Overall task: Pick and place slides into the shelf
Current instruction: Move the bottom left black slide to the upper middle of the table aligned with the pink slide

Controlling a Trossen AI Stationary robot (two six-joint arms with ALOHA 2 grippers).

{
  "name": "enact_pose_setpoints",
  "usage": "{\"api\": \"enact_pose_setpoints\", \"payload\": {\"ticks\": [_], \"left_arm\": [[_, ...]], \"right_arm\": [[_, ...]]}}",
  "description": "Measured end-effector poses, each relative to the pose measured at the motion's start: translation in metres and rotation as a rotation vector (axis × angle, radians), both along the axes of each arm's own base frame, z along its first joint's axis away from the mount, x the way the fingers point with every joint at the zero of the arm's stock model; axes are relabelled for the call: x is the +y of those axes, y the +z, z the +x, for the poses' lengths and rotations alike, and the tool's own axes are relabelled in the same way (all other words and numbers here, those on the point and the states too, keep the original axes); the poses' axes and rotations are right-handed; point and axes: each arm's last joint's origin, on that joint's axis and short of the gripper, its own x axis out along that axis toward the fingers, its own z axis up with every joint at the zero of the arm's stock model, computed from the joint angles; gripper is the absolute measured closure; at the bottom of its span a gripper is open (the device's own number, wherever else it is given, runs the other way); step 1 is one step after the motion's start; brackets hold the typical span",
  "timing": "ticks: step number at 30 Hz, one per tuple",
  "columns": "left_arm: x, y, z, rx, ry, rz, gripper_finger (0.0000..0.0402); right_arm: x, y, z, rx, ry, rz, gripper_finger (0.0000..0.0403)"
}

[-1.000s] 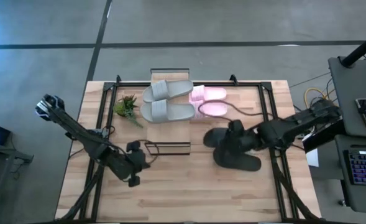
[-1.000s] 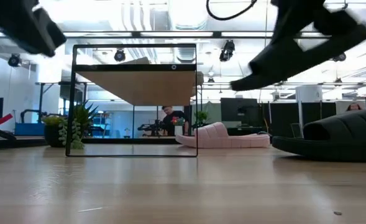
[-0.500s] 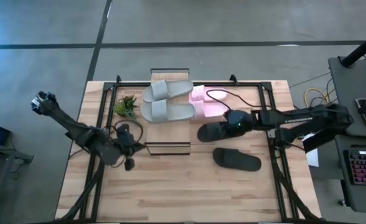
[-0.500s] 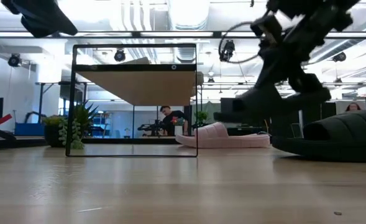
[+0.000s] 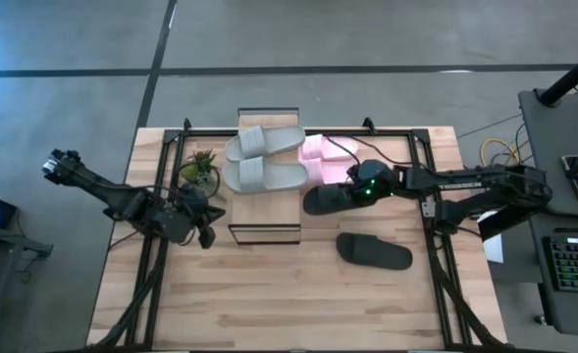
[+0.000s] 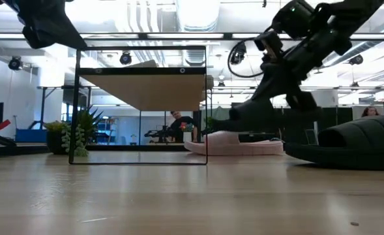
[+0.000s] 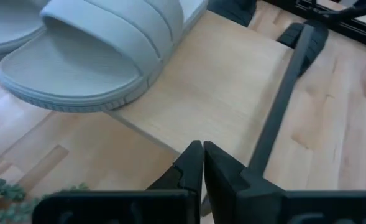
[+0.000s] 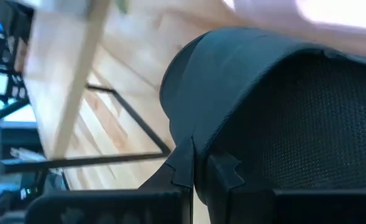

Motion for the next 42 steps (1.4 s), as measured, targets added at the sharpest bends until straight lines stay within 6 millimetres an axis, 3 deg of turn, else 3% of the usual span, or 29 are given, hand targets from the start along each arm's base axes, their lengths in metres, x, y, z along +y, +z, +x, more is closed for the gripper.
{"api": "enact_pose_setpoints", "payload": {"ticks": [9,17,24,34,42], "left_arm": [[0.005,-0.007,0.0,0.023,0.026,0.013,0.0402],[0.013,-0.011,-0.015,0.072,0.021,0.015,0.0402],[0.02,-0.008,-0.032,0.078,0.02,0.015,0.0402],[0.026,-0.007,-0.045,0.084,0.02,0.017,0.0402],[0.027,-0.009,-0.047,0.108,0.018,0.027,0.0402]], "right_arm": [[-0.009,-0.033,0.029,-0.037,-0.029,0.056,0.0394],[-0.021,-0.058,0.043,-0.045,-0.094,0.112,0.0394],[-0.024,-0.062,0.048,-0.036,-0.162,0.13,0.0385],[-0.024,-0.058,0.043,-0.001,-0.196,0.115,0.0299],[-0.023,-0.049,0.042,-0.031,-0.164,0.132,0.0269]]}}
